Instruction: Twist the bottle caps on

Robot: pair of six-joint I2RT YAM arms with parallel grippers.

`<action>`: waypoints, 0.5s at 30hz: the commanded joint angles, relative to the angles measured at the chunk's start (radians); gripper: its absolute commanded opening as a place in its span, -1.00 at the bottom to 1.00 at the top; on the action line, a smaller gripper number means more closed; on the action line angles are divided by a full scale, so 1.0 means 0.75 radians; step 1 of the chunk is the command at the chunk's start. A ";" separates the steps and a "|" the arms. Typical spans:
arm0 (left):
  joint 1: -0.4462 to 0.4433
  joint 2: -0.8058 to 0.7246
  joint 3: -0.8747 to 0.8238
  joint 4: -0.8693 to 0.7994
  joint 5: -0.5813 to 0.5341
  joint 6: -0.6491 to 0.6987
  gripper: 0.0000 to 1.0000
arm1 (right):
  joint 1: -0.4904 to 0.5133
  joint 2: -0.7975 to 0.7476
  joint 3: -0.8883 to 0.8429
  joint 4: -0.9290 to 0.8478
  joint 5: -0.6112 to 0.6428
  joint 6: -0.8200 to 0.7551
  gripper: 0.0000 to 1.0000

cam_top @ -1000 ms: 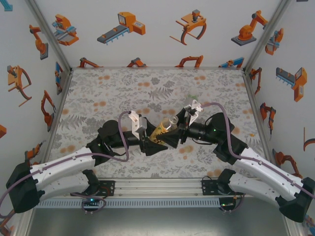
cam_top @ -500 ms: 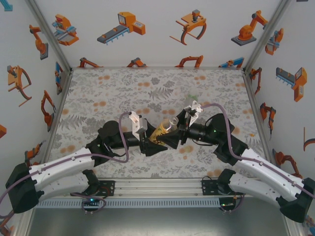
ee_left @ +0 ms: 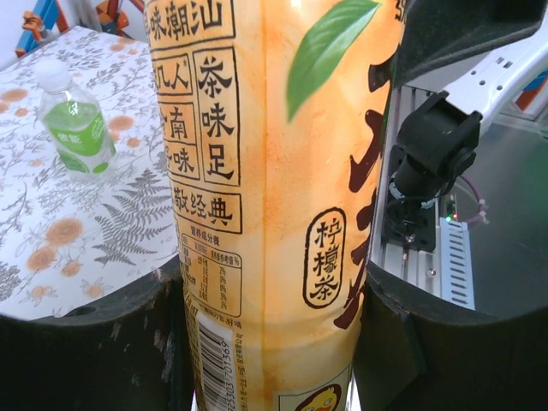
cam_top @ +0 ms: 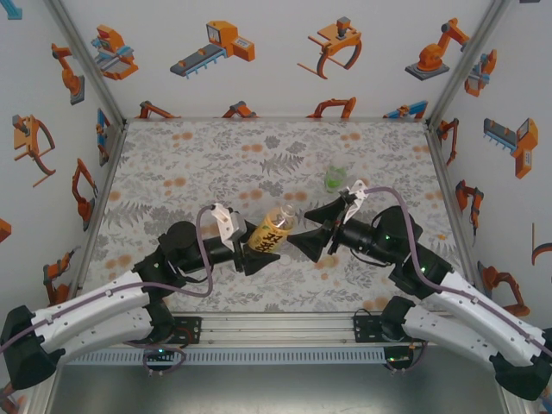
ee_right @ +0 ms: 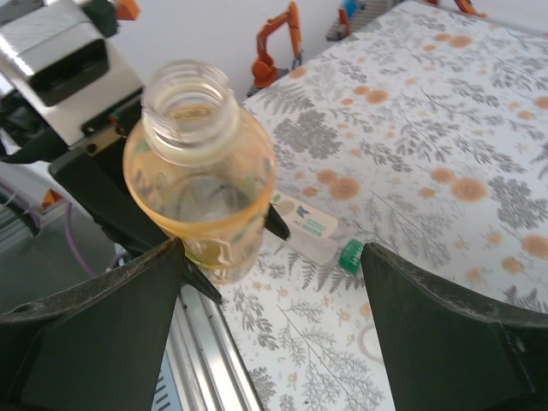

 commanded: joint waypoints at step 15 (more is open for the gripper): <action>-0.001 -0.114 -0.069 -0.056 -0.187 0.003 -0.98 | -0.004 0.137 0.016 -0.776 0.561 0.382 0.21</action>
